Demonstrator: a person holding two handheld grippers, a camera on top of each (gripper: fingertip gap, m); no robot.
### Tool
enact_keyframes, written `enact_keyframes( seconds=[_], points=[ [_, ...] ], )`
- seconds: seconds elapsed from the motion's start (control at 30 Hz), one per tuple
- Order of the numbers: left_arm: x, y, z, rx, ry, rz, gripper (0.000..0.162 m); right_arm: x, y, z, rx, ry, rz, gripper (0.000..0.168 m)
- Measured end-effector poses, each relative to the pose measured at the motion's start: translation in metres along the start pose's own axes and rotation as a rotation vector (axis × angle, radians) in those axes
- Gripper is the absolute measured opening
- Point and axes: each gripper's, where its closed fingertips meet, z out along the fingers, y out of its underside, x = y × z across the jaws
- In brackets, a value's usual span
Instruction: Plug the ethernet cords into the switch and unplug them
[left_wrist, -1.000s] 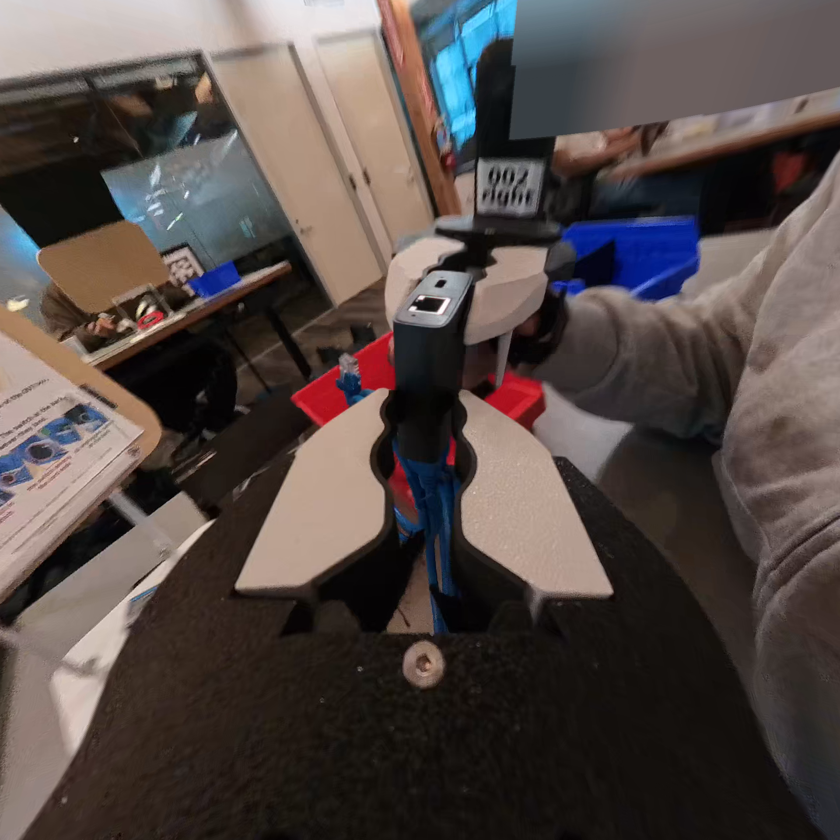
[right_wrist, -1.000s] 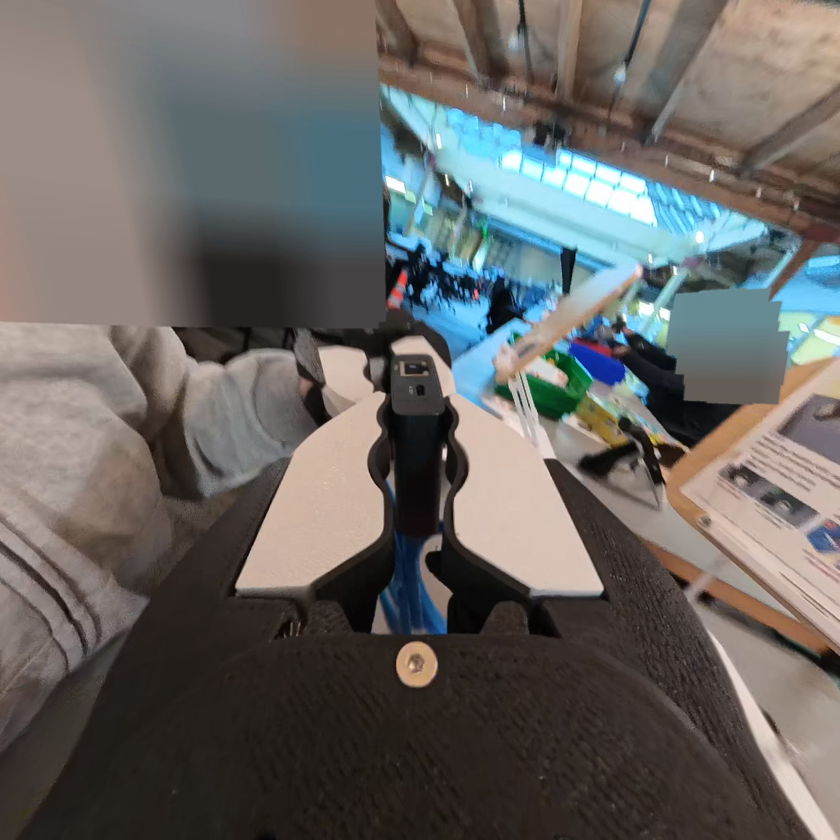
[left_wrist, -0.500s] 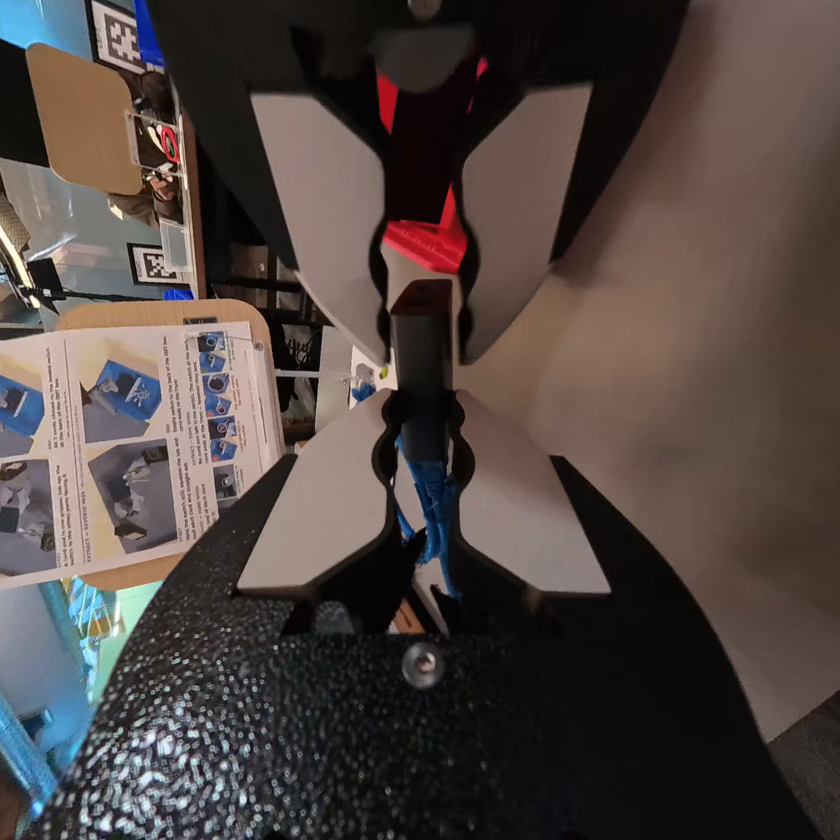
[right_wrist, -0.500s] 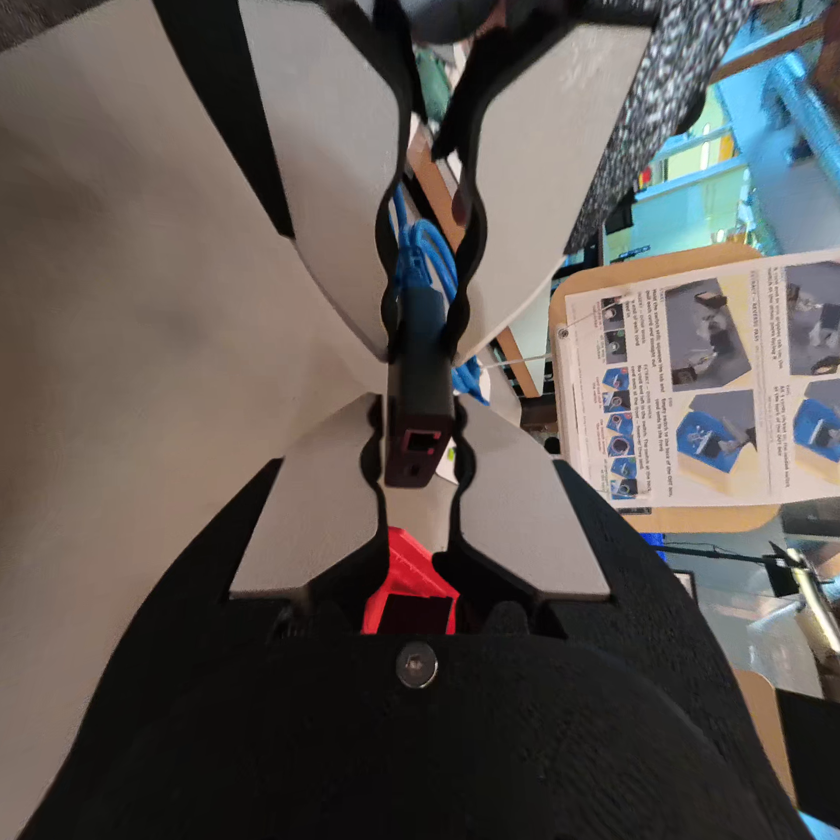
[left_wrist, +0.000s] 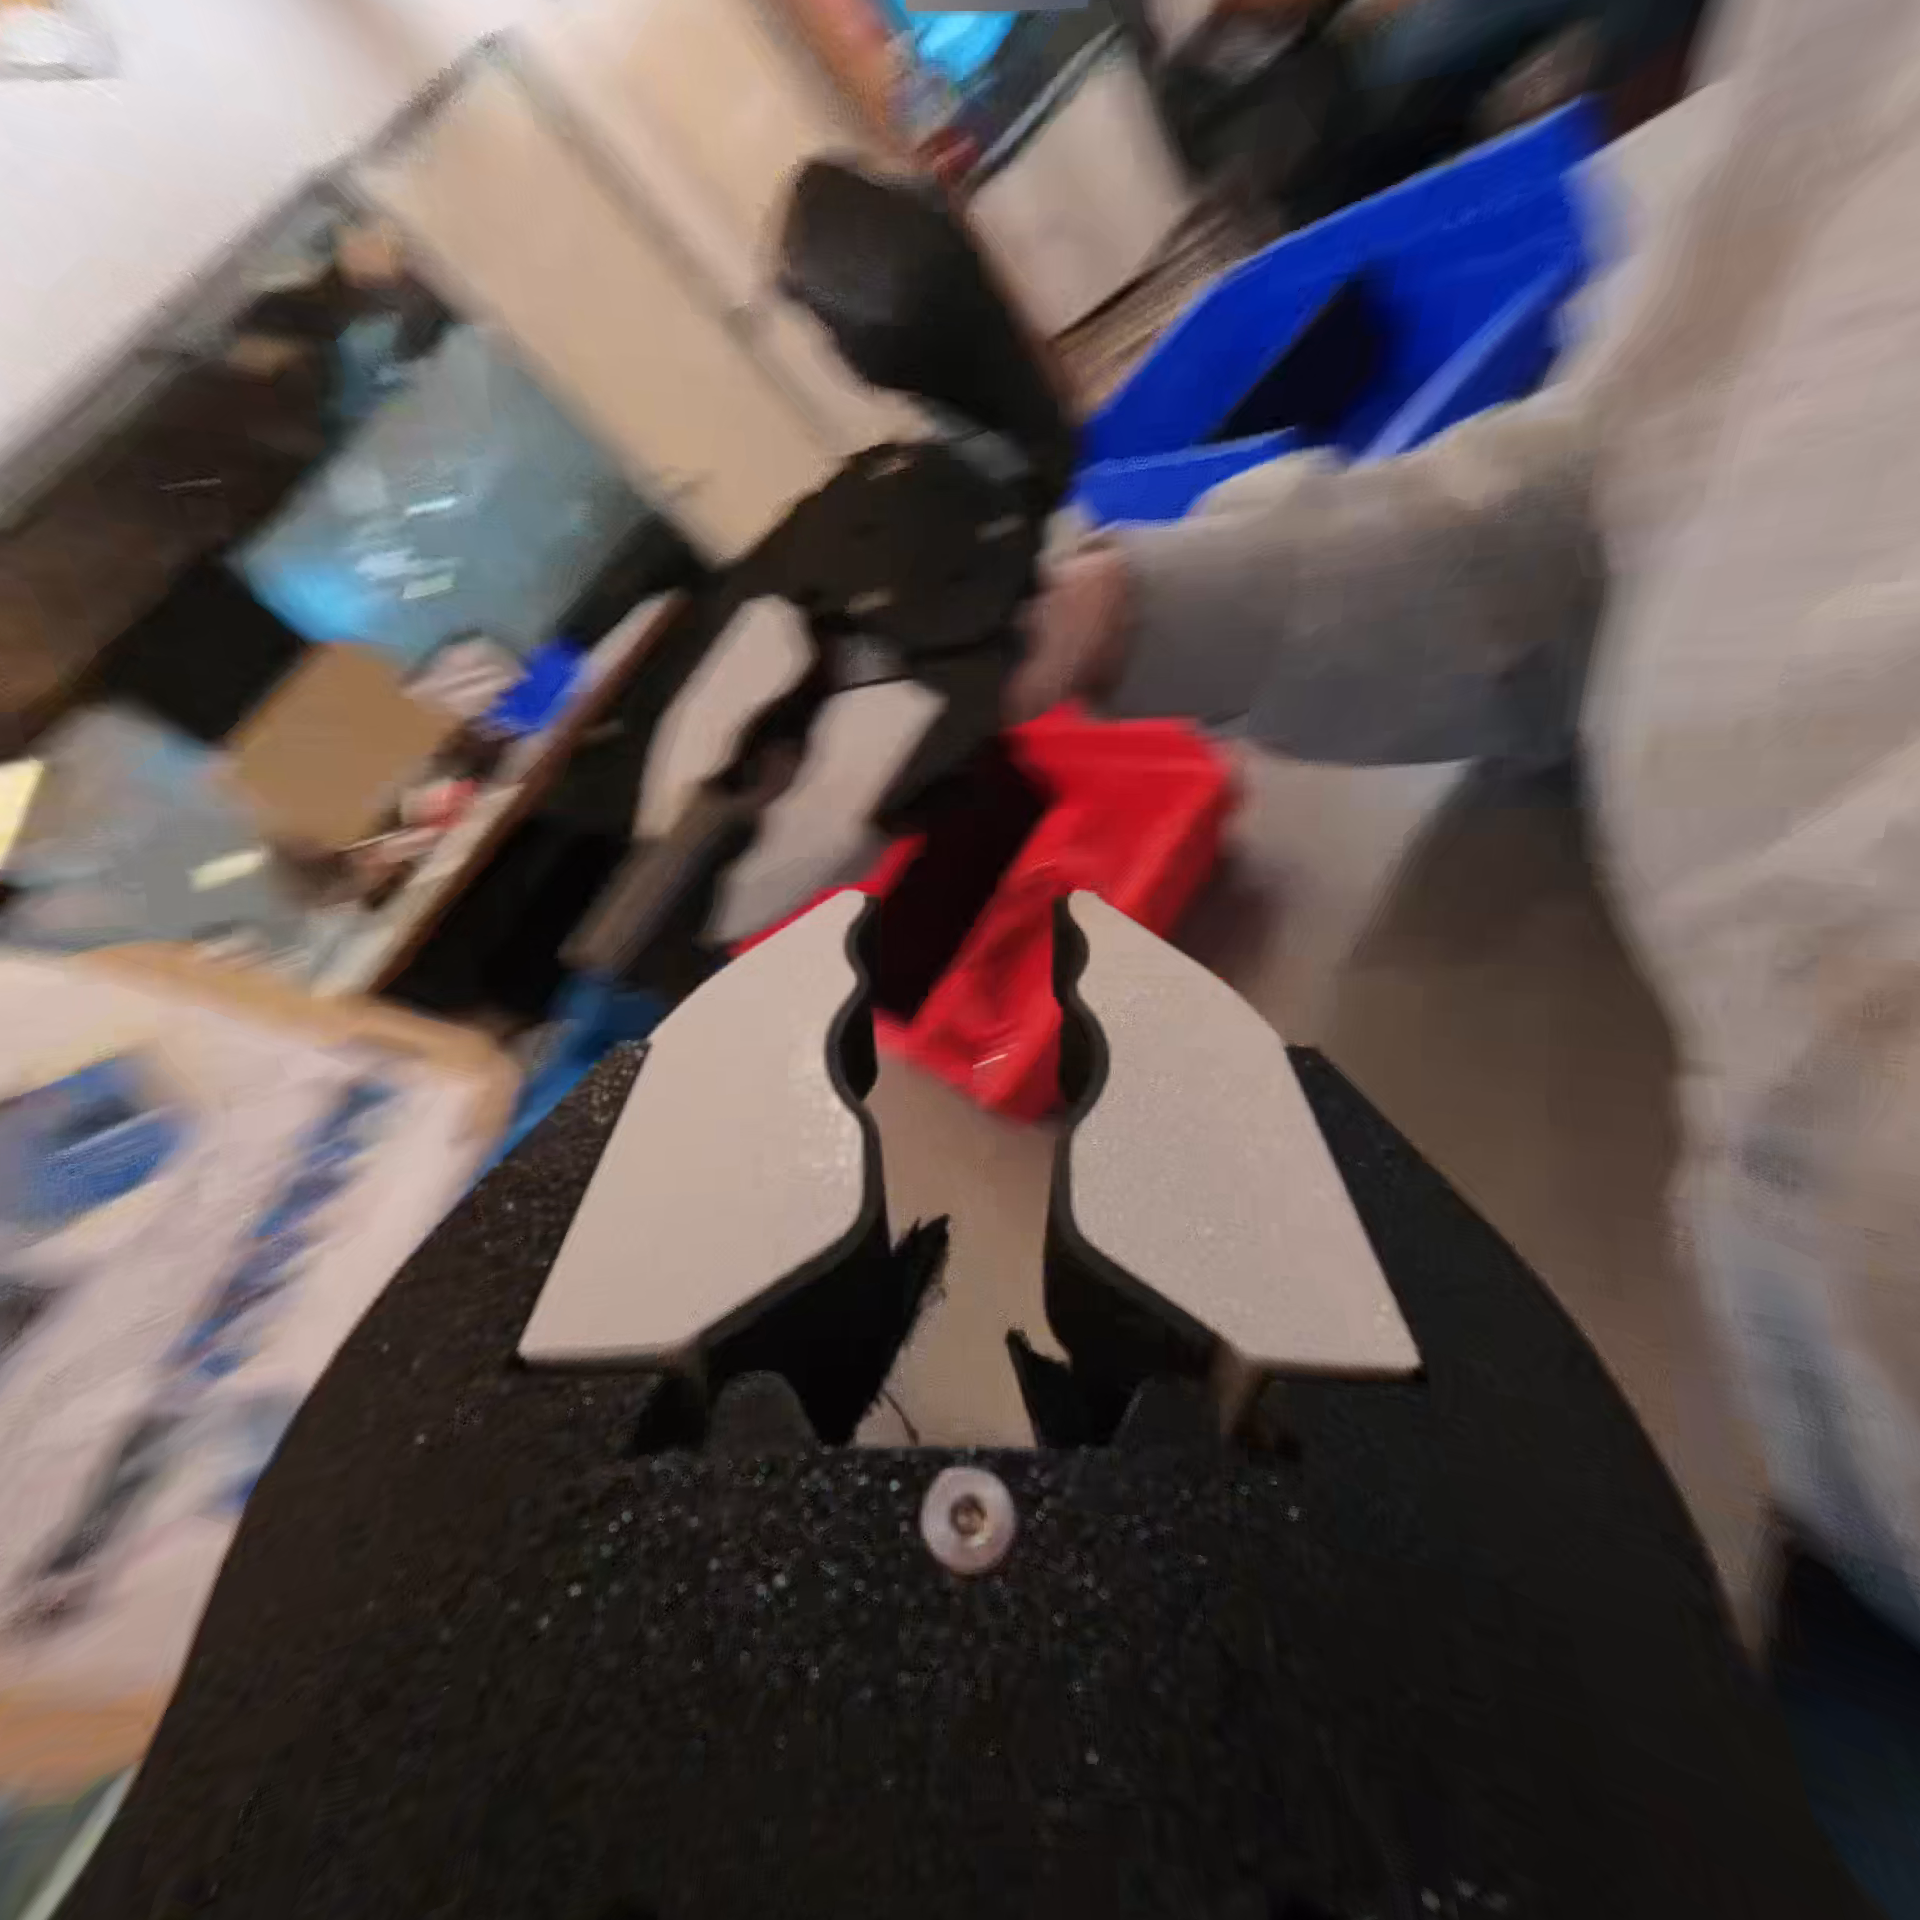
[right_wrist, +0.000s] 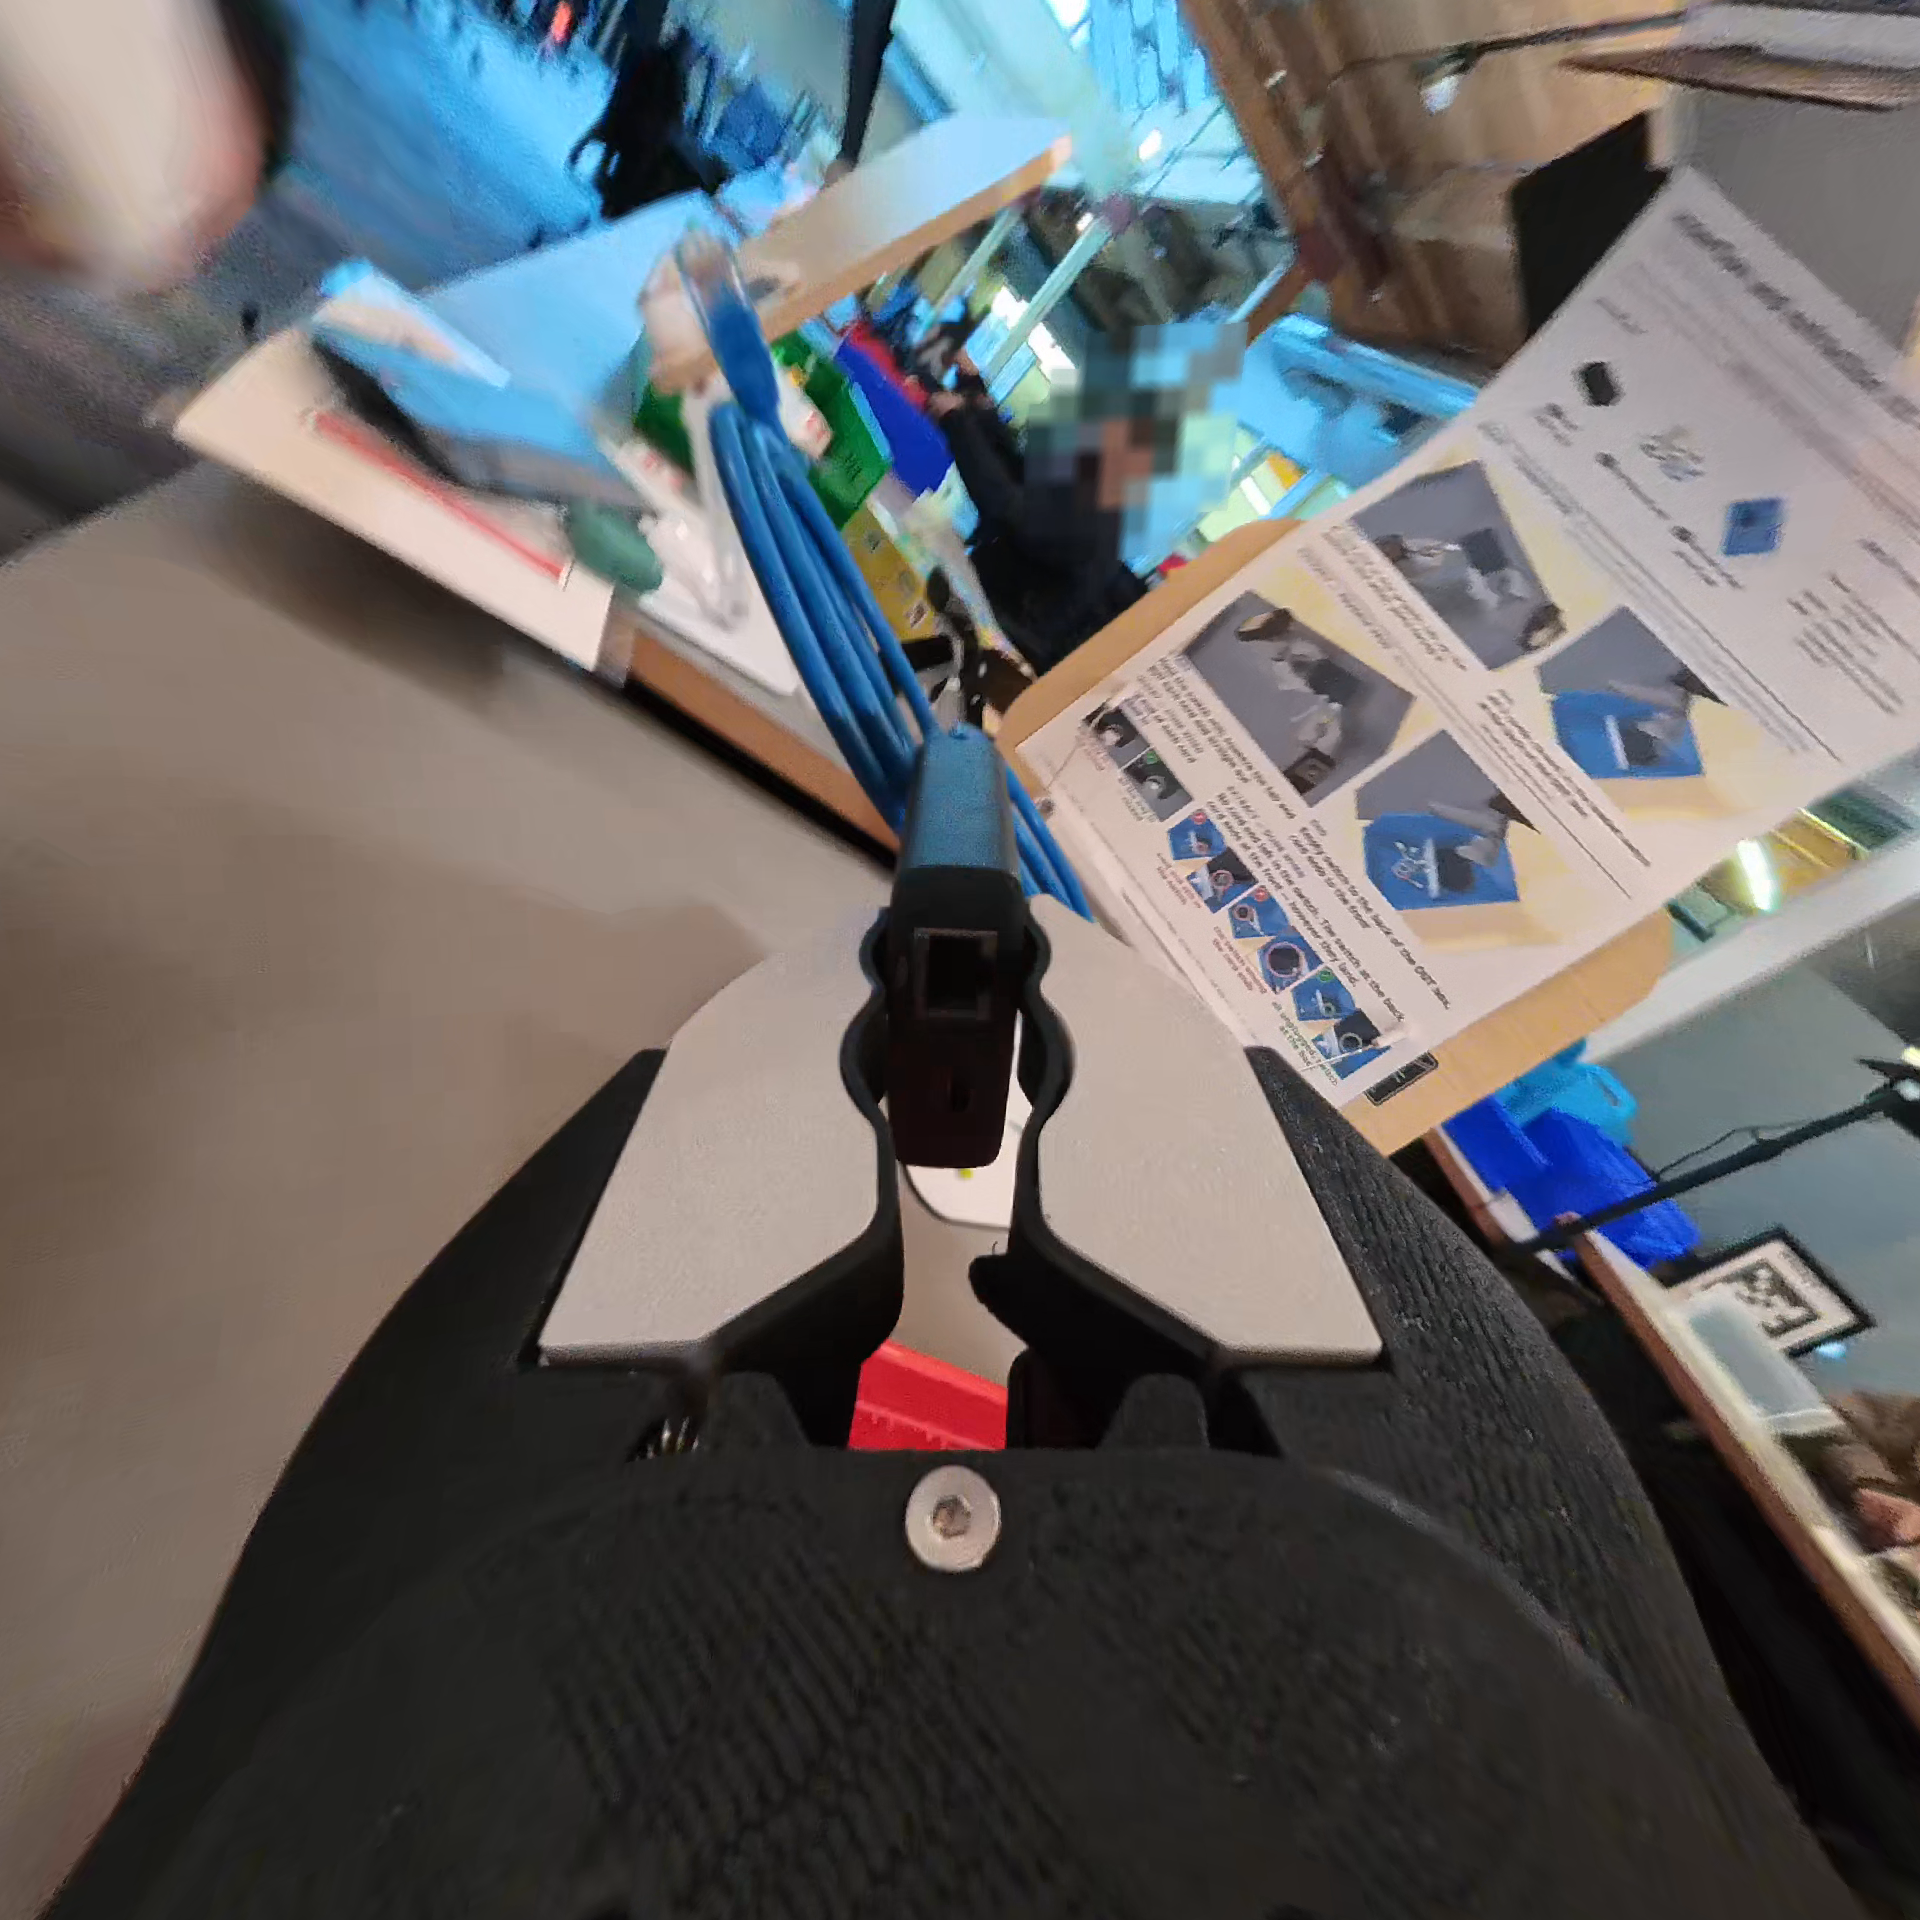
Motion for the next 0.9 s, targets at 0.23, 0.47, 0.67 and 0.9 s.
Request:
enact_keyframes(
  seconds=[0.23,0.47,0.67,0.9],
  points=[
    [0.042,0.040,0.042,0.066,0.339,-0.414,0.025,0.017,-0.016,-0.011,0.204,-0.004,0.250,0.019],
    [-0.017,0.057,0.088,0.565,0.216,-1.064,0.069,0.009,-0.043,-0.016,0.374,-0.105,0.423,0.019],
    [-0.061,0.036,0.066,0.939,-0.005,-0.985,0.066,0.007,-0.059,-0.020,0.533,-0.223,0.635,0.020],
    [-0.076,0.012,0.036,1.158,-0.089,-0.905,0.042,-0.010,-0.062,-0.013,0.560,-0.307,0.661,0.020]
  ],
)
